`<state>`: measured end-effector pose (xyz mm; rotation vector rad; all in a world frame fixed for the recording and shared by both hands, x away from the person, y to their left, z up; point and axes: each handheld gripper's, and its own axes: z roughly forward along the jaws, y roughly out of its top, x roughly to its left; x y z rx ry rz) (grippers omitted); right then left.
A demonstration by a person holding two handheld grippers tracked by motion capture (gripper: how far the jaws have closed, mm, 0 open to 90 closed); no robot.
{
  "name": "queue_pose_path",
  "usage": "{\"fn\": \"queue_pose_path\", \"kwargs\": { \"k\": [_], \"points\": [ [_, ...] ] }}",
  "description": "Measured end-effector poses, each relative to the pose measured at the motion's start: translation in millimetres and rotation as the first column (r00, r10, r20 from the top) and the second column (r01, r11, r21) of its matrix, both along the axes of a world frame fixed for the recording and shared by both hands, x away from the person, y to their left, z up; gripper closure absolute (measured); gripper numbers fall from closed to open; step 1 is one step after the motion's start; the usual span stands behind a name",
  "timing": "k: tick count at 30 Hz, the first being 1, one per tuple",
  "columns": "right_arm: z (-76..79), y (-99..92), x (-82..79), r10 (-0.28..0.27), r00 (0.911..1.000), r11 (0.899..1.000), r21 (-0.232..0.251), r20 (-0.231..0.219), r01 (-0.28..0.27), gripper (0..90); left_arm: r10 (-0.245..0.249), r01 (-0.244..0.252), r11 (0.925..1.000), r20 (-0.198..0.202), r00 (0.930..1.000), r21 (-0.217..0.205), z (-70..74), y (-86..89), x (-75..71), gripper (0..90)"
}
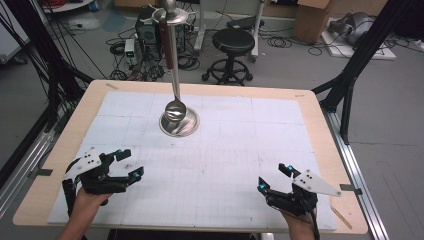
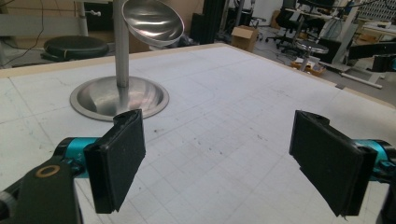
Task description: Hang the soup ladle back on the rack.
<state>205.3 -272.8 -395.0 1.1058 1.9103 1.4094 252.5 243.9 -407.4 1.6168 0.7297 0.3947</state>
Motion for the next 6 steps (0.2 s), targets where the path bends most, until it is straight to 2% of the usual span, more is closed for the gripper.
{"fn": "queue_pose_path", "kwargs": {
  "k": [6],
  "points": [
    [0.0,-1.0,0.4,0.000,1.0000,1.000,0.009,0.002,0.000,18.0,0.002,-0.002,1.0000,-0.005,1.0000,0.003,-0.5,0.0,0.8,18.7]
  ]
}}
